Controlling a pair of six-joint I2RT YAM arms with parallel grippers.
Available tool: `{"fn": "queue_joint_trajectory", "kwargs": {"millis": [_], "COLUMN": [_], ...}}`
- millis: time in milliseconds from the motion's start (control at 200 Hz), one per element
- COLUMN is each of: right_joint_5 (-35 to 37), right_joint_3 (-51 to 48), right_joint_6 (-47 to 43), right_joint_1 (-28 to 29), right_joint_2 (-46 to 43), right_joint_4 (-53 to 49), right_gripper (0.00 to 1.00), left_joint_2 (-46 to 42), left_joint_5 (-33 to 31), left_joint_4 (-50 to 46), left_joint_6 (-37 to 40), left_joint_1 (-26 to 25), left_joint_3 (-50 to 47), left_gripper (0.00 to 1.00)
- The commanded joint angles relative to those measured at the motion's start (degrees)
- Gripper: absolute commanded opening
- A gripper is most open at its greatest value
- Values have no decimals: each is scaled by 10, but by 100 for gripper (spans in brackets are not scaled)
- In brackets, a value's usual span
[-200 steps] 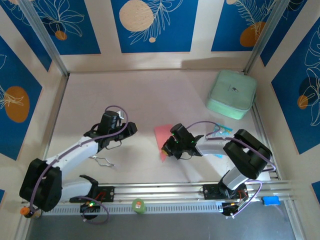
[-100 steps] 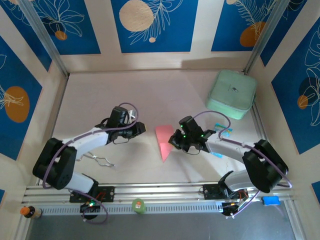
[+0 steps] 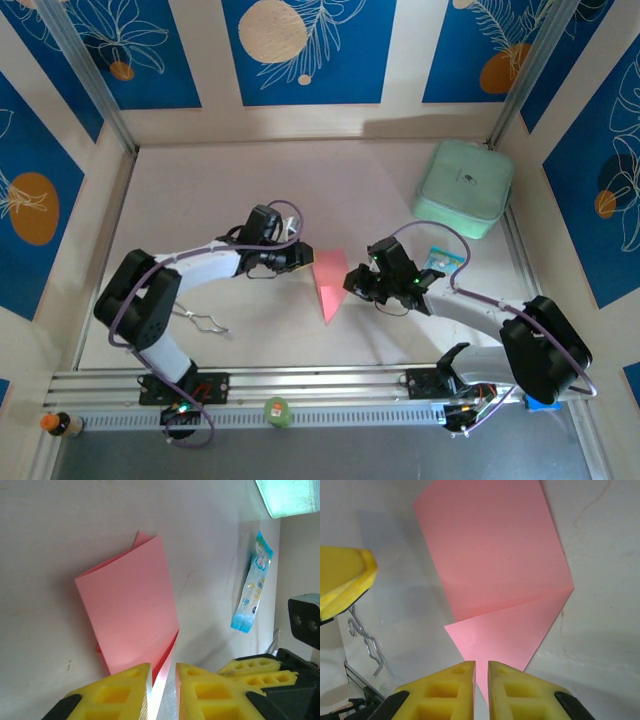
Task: Fold a paper plane with a square sheet of paper (pick it up from the middle)
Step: Fold the wing for the fifth time at the center of the table.
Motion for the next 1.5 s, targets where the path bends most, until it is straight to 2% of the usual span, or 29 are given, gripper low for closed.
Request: {"fn": "queue_joint_trajectory", "kwargs": {"millis": [0,195,400,675,755,805,925,1070,1305,1495], "right_joint_5": [-21,-33,-52,-54,-50,-51,-59,-104,-167,-151], "right_joint_3": [-1,8,4,21,20,19,13,1,12,24], "right_joint_6": [-16,-4,-3,-8,-5,-3,-1,-2,-7,-3], "right_joint_1": [-6,-8,-8,-10,-13,-17,-35,-71,-102,-105], "right_joint_2": [3,21,46,69,68,68,62,66,117,142], "right_joint_4": [2,-6,2,-13,-17,-21,-23,0,45,35], "right_gripper": [15,15,15,16,18,24,30,41,43,42], "left_joint_2": [24,53,84,116,125,130,140,141,142,142], "left_joint_5": [28,36,16,18,20,20,16,26,45,43], "left_joint_4": [3,-18,-75,-42,-38,-39,-43,-51,-58,-58], "left_joint_6": [8,13,22,9,12,18,32,68,93,94], "left_joint_1": [-10,-14,-16,-17,-17,-17,-16,-16,-16,-17], "left_joint_3": [21,47,74,47,38,35,26,22,34,35], "left_gripper": [20,19,13,12,12,11,10,8,6,6]}}
